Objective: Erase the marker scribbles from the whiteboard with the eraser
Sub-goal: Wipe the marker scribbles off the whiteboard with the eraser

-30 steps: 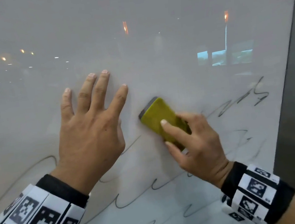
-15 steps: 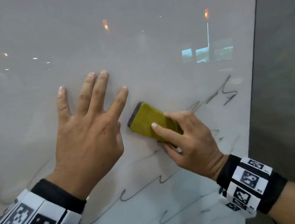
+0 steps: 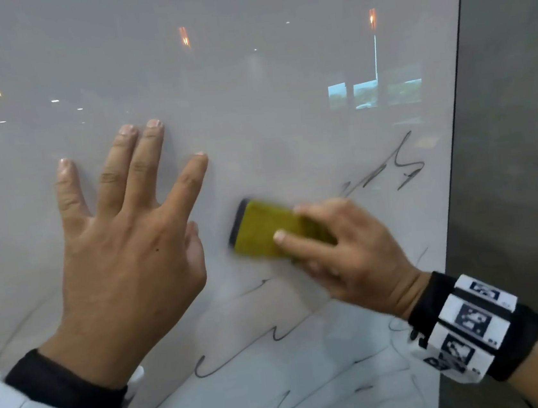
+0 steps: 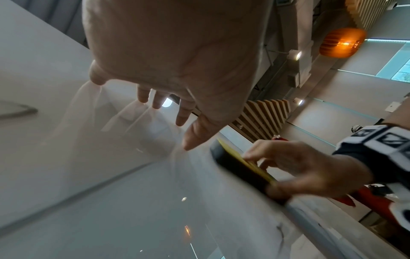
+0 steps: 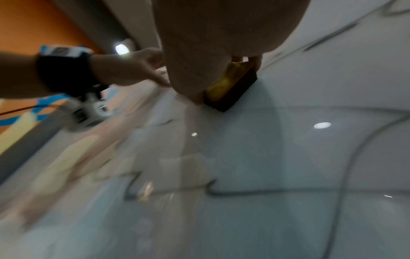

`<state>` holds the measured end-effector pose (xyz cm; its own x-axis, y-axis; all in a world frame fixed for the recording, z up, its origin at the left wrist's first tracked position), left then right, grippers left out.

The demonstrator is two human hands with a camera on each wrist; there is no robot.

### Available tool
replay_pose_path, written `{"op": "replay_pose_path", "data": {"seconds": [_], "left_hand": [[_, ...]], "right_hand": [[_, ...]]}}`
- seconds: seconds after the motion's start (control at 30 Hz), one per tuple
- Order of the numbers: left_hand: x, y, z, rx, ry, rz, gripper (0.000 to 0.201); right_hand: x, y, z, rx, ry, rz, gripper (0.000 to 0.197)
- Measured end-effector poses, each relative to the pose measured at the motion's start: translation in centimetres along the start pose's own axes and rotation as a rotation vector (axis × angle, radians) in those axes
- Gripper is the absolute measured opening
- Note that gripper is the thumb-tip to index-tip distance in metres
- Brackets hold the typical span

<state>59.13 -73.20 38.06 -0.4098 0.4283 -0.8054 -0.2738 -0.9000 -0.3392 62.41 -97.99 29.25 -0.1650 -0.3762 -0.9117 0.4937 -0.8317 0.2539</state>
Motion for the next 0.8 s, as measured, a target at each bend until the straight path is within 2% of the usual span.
{"op": "replay_pose_path", "data": {"seconds": [0.1, 0.17, 0.2, 0.27, 0.33, 0.37, 0.43, 0.53, 0.6, 0.63, 0.7, 0.77, 0.8], "left_hand": [[-0.1, 0.7, 0.1, 0.009, -0.013, 0.032, 0.071], [-0.3, 1.3, 0.1, 0.014, -0.021, 0.046, 0.072], [-0.4, 1.6, 0.1, 0.018, -0.024, 0.047, 0.073], [-0.7, 2.2, -0.1, 0.024, -0.032, 0.028, 0.074], [-1.0, 3.0, -0.3, 0.023, -0.047, -0.002, 0.075], [-1.2, 3.3, -0.4, 0.023, -0.055, -0.008, 0.075], [-1.5, 4.0, -0.6, 0.023, -0.066, -0.009, 0.076], [-1.9, 4.7, -0.8, 0.022, -0.07, -0.004, 0.076], [-2.1, 5.2, -1.1, 0.026, -0.065, -0.003, 0.077], [-2.2, 5.4, -1.2, 0.029, -0.062, -0.003, 0.077], [-2.4, 5.8, -1.4, 0.029, -0.057, -0.007, 0.078], [-2.6, 6.1, -1.6, 0.029, -0.052, -0.013, 0.079], [-2.6, 6.2, -1.7, 0.031, -0.045, -0.014, 0.079]], "right_hand": [[-0.5, 2.9, 1.2, 0.009, 0.187, -0.316, 0.045], [-0.3, 2.8, 1.0, 0.029, 0.241, -0.416, 0.047], [0.0, 2.3, 0.8, 0.044, 0.227, -0.394, 0.048], [0.8, 1.3, 0.3, 0.048, 0.133, -0.216, 0.045], [1.6, 2.0, 0.8, 0.052, 0.016, -0.038, 0.038], [1.7, 2.9, 1.2, 0.061, -0.008, -0.002, 0.037], [1.7, 5.2, 2.1, 0.073, 0.037, -0.088, 0.041], [1.4, 7.6, 3.0, 0.064, 0.188, -0.406, 0.049], [1.6, 7.1, 2.7, 0.064, 0.213, -0.457, 0.051], [1.9, 6.3, 2.4, 0.062, 0.19, -0.41, 0.051], [2.9, 5.0, 1.7, 0.058, 0.087, -0.213, 0.045], [3.4, 5.1, 1.9, 0.062, -0.013, -0.043, 0.037], [3.4, 5.9, 2.2, 0.068, -0.032, -0.008, 0.036]]}}
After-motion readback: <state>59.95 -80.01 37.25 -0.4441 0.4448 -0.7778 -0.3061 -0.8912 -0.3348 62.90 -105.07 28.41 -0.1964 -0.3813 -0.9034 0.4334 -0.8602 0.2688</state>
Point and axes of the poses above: each hand's wrist, its own x-axis away from the middle knuckle, its own z-axis out of the back of the hand, y = z × x, the point moved 1 cm from there along -x, towards the middle knuckle, and after that the axes turned 4 degrees about -z, right-handed, at the moved point
